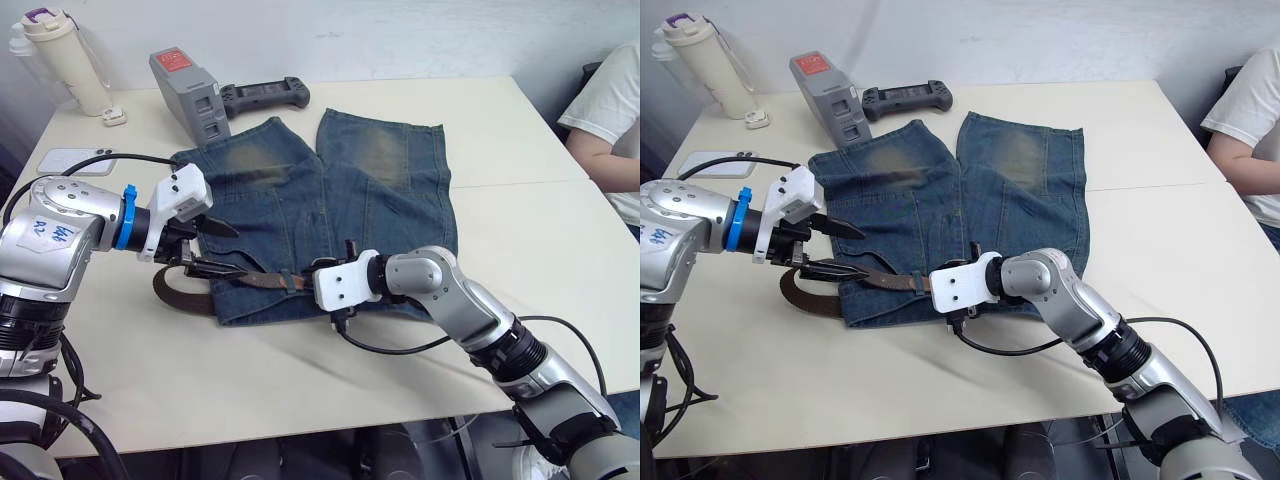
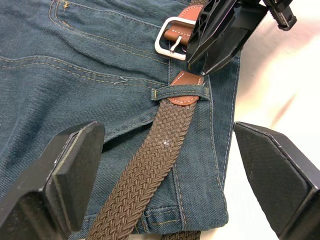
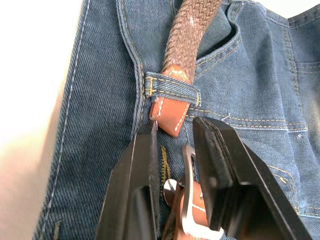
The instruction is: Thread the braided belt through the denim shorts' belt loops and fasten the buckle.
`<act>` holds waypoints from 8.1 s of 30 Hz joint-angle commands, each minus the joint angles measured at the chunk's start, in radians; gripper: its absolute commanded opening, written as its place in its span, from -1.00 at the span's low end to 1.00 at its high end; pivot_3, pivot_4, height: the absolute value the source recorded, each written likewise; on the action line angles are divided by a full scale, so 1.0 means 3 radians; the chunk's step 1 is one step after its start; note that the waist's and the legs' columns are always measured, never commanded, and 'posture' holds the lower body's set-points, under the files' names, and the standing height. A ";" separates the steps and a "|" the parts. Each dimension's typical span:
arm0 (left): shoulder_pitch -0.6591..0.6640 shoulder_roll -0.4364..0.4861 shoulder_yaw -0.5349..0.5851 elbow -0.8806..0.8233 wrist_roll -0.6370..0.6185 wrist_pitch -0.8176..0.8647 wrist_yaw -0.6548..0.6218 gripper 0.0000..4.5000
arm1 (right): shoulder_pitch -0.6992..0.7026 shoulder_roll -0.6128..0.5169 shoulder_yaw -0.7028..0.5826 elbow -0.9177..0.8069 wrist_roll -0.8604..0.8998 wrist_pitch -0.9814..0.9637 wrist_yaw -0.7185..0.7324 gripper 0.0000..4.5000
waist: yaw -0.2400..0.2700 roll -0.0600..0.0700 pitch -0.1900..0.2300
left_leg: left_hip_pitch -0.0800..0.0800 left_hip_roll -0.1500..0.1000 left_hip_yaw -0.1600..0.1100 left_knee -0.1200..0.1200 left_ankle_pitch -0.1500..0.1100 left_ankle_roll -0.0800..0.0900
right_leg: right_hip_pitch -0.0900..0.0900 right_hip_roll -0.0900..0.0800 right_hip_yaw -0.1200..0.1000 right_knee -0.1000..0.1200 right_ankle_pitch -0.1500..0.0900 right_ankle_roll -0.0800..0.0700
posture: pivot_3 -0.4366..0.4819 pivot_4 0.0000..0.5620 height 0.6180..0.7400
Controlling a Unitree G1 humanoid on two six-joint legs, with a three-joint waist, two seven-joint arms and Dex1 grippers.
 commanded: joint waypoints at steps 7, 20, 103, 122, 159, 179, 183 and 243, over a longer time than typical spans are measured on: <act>-0.0104 0.0025 0.0012 0.0018 -0.0025 -0.0060 -0.0001 1.00 | 0.0033 0.0088 -0.0039 0.0073 -0.0168 -0.0197 -0.0061 -0.40 | 0.0000 0.0000 0.0000 | 0.0000 0.0000 0.0000 0.0000 0.0000 0.0000 | 0.0000 0.0000 0.0000 0.0001 0.0000 0.0000 | -0.05 -0.47 -0.25; -0.0022 0.0094 0.0073 -0.0054 -0.0055 0.0003 0.0046 1.00 | 0.0096 0.0240 0.0049 0.0367 -0.0418 -0.0620 -0.0221 -0.40 | -0.0003 0.0000 0.0000 | 0.0001 0.0000 0.0000 0.0003 0.0000 0.0000 | 0.0000 0.0000 0.0000 0.0005 0.0000 0.0000 | -0.05 -0.47 -0.25; -0.0872 -0.0878 -0.0546 0.1666 0.0785 -0.1216 -0.0236 1.00 | 0.0612 -0.1360 -0.1442 -0.0073 0.0102 -0.1463 -0.0116 -0.99 | 0.0084 -0.0006 -0.0003 | -0.0006 0.0000 -0.0003 0.0029 -0.0002 0.0000 | -0.0002 -0.0003 -0.0003 0.0024 -0.0004 -0.0007 | -0.05 -0.47 -0.25; -0.0913 -0.0662 -0.0117 0.1327 -0.0033 -0.0145 -0.0817 1.00 | 0.1049 -0.1345 -0.1508 -0.0197 0.0255 -0.1579 -0.0124 -0.99 | 0.0077 -0.0005 -0.0003 | -0.0004 0.0001 -0.0002 0.0026 -0.0002 0.0001 | -0.0001 -0.0003 -0.0003 0.0023 -0.0004 -0.0007 | -0.05 -0.47 -0.25; -0.0877 -0.1175 -0.1060 0.3205 0.1663 -0.2640 0.0113 -0.98 | 0.1369 -0.1903 -0.2252 -0.0179 0.0442 -0.1876 -0.0158 -1.00 | 0.0083 0.0019 -0.0024 | 0.0013 0.0000 0.0001 0.0039 -0.0004 0.0003 | 0.0011 -0.0005 0.0002 0.0032 -0.0004 -0.0007 | -0.05 -0.47 -0.25; -0.0925 -0.1034 -0.0500 0.2928 0.1137 -0.2119 -0.0443 0.00 | 0.0838 -0.1945 -0.1997 -0.0004 0.0624 -0.1945 0.0043 -1.00 | 0.0061 0.0028 -0.0033 | 0.0007 0.0002 0.0006 0.0033 -0.0004 0.0003 | 0.0001 -0.0004 0.0003 0.0034 -0.0004 -0.0007 | -0.05 -0.47 -0.25; -0.1133 -0.1009 -0.0136 0.2777 0.0793 -0.1710 -0.0515 0.70 | 0.0726 -0.1927 -0.1926 -0.0026 0.0710 -0.1907 0.0124 -1.00 | 0.0075 0.0023 -0.0030 | 0.0000 0.0002 0.0006 0.0035 -0.0004 0.0003 | -0.0004 -0.0005 0.0002 0.0033 -0.0004 -0.0007 | -0.05 -0.47 -0.25; -0.0468 -0.2275 0.0095 0.0398 0.0125 -0.0287 0.1663 -1.00 | 0.1135 -0.1941 -0.2386 -0.0989 0.1689 0.0602 0.0382 0.99 | 0.0149 0.0020 -0.0028 | -0.0001 0.0000 -0.0001 0.0037 -0.0007 0.0009 | 0.0006 -0.0006 -0.0004 0.0023 -0.0004 -0.0007 | -0.05 -0.47 -0.25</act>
